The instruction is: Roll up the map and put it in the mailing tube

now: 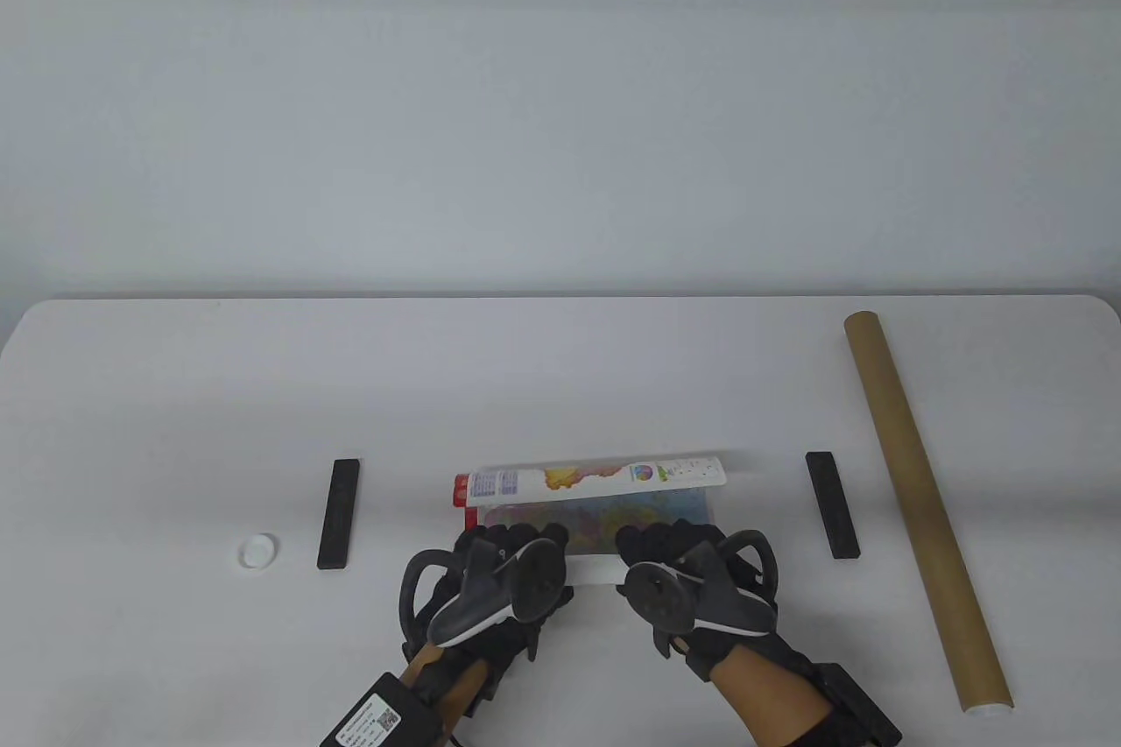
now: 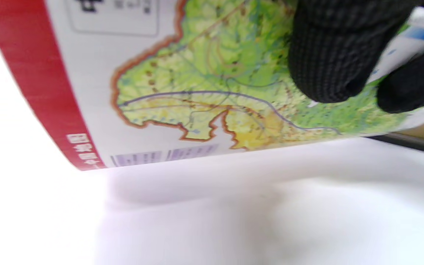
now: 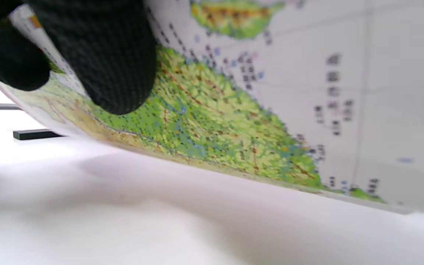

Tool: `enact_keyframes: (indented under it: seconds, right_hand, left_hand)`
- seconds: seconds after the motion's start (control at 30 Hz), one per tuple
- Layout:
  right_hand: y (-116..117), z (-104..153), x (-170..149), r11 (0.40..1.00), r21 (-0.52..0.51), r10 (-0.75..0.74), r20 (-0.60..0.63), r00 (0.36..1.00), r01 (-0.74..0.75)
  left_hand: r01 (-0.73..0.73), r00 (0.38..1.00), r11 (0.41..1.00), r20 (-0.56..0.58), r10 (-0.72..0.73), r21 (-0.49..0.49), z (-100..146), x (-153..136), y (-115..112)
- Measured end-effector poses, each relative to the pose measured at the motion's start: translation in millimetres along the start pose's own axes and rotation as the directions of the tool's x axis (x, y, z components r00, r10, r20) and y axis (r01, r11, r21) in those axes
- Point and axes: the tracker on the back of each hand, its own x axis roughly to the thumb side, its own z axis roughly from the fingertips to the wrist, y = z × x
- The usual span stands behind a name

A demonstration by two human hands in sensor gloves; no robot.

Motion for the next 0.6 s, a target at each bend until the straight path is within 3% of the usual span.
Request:
enact_keyframes:
  seconds: [0.13,0.27,0.47,0.6]
  right_hand:
    - [3.9,-2.2,-15.8,0.971,0.072,-0.225,-0.050,0.973,0.228]
    - [6.0,-2.1,-18.6,0.956,0.102,-0.274,-0.038,0.961,0.276]
    - [-1.9,4.0,-1.0,1.000,-0.018,0.013,0.055,0.998,-0.012]
    - [-7.2,8.9,13.2,0.988,-0.103,0.128,0.119,0.985,-0.116]
  left_hand:
    - [0.076,0.996,0.989,0.025,-0.080,0.129,5.2,6.1,4.5]
    - [0.112,0.992,0.979,0.037,-0.120,0.168,5.1,7.9,5.5]
    - [-0.049,0.999,0.999,0.019,0.049,-0.011,-2.0,-1.8,0.6]
    - [-0.244,0.970,0.952,-0.047,0.240,-0.184,-7.9,-16.3,-6.2]
